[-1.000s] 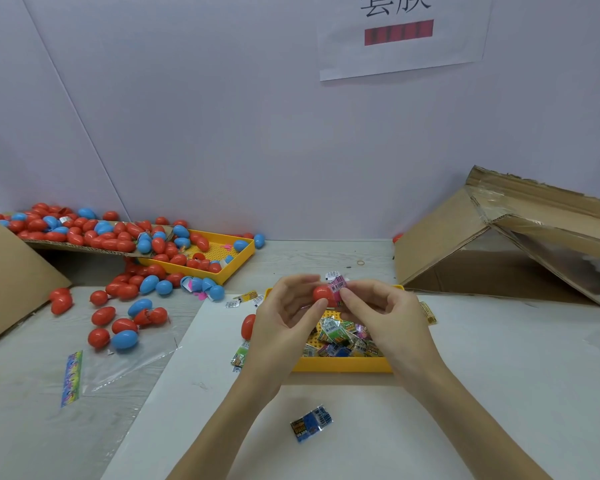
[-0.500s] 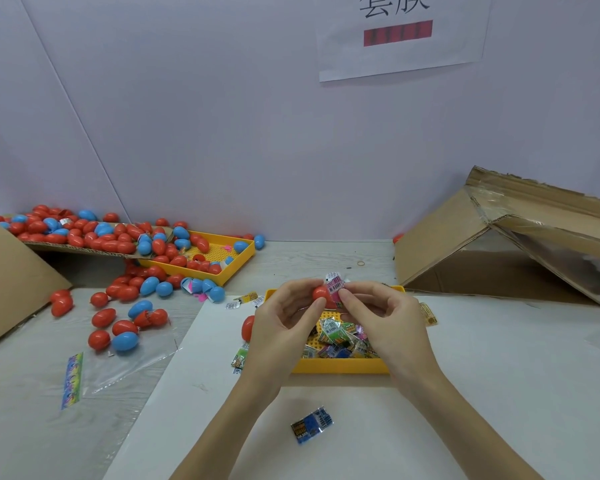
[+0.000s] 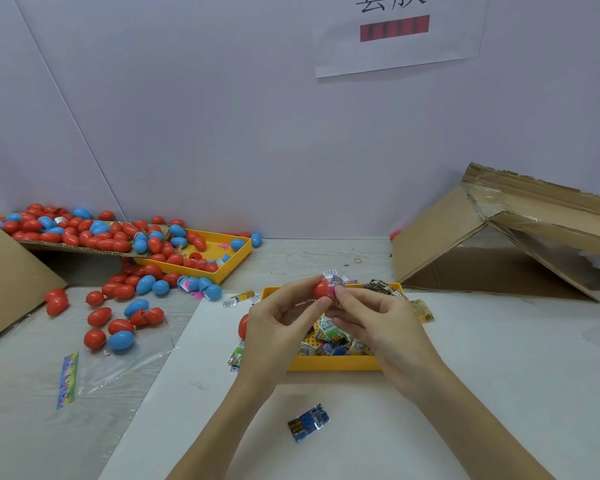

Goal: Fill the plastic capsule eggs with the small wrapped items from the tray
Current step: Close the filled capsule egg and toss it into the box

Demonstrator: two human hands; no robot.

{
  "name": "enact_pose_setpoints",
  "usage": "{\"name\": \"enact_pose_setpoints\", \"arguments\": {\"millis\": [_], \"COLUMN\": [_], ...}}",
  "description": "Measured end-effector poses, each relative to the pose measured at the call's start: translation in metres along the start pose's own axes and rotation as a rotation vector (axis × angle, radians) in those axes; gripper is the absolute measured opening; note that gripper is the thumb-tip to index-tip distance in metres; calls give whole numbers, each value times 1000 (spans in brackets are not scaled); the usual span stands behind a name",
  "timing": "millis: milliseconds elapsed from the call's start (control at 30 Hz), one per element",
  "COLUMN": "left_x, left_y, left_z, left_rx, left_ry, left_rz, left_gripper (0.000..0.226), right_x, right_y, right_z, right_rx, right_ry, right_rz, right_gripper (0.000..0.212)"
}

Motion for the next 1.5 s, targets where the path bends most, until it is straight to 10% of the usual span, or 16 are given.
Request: {"name": "enact_pose_setpoints", "arguments": {"millis": [200,433,800,1033,1267,1500], "left_x": [3,2,1,6,11,9], "left_y": [2,2,0,-1,4,6], "left_z": [1,0,2,1,-1,1], "left_rx": [-113,-431,-469,-290,-230,-74], "left_ry": [137,424,365,401,447,414], "left_rz": [0,-102,-140,-160,-245,-290], "left_gripper": [46,40,32,42,34,22], "right_x": [2,1,0,16,83,74], "right_y": [1,2,1,15,75,56], "right_z": [8,10,6,19,123,48], "right_rx": [-348,-465,-602,-475,44,66], "right_ry": [249,383,610,535,806,379], "right_rz": [74,111,97,126,-135,-212], "right_gripper": [28,23,42,40,55,59]}}
Point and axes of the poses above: each hand's wrist, its own y-axis towards the middle knuckle, its own x-axis out of the back of the hand, z = x × y, the point moved 1 cm from there along y, towards the middle knuckle, and after that the axes turned 10 degrees about x, right-handed, at the moved point
